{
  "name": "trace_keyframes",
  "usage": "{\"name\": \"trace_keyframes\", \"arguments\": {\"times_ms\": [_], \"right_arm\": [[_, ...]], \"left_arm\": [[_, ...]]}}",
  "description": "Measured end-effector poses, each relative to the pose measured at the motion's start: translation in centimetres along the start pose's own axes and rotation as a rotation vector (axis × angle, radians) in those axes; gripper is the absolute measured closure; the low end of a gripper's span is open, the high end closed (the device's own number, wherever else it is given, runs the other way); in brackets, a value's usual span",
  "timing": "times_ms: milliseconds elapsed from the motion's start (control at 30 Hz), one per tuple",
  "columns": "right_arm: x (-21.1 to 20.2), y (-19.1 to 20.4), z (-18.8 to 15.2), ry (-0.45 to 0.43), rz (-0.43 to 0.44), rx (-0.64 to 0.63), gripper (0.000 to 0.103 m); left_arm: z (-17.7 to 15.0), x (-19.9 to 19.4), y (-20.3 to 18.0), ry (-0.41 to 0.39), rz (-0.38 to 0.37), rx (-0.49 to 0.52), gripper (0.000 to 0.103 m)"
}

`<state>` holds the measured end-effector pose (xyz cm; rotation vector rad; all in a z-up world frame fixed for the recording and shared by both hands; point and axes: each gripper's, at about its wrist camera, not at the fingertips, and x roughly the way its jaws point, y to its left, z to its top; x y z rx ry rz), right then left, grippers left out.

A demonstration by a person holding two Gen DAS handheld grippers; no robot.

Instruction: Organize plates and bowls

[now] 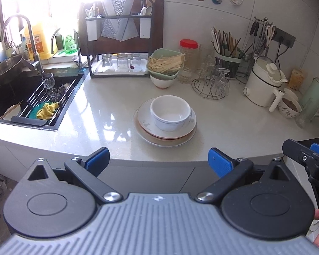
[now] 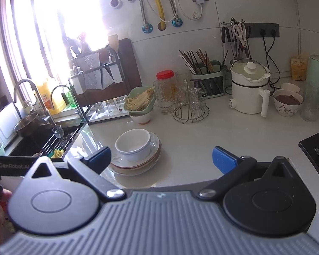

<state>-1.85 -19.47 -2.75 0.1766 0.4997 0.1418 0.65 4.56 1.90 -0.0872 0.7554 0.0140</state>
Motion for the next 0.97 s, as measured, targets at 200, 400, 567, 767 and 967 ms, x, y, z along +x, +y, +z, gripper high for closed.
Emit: {"name": "trace_keyframes", "arguments": {"times_ms": [200,400,567,767,967], "right_arm": [[-0.3,0.4,-0.8,0.012,0.012,0.004,0.0],[-0.8,0.4,-1.1,0.0,-0.001,0.016,0.0],[-0.8,0.6,-1.3,0.011,-0.001,0.003,0.0],[-0.6,0.5,-1.2,0.015,0.004,-0.007,0.0],[-0.6,0.4,-1.2,0.009,0.002,-0.002,0.0]], "left_arm": [[-0.6,0.0,-0.1,0.021,-0.013,0.004,0.002],[-1.2,-0.4,0.1,0.02,-0.006,0.011,0.002],[-1.8,-0.6,0.4,0.025,0.007,0.002,0.002],[-1.8,-0.9,0.3,0.017,0.01,-0.008,0.002],[-1.9,-1.0,0.5,0.016,0.024,-0.011,0.002]]}}
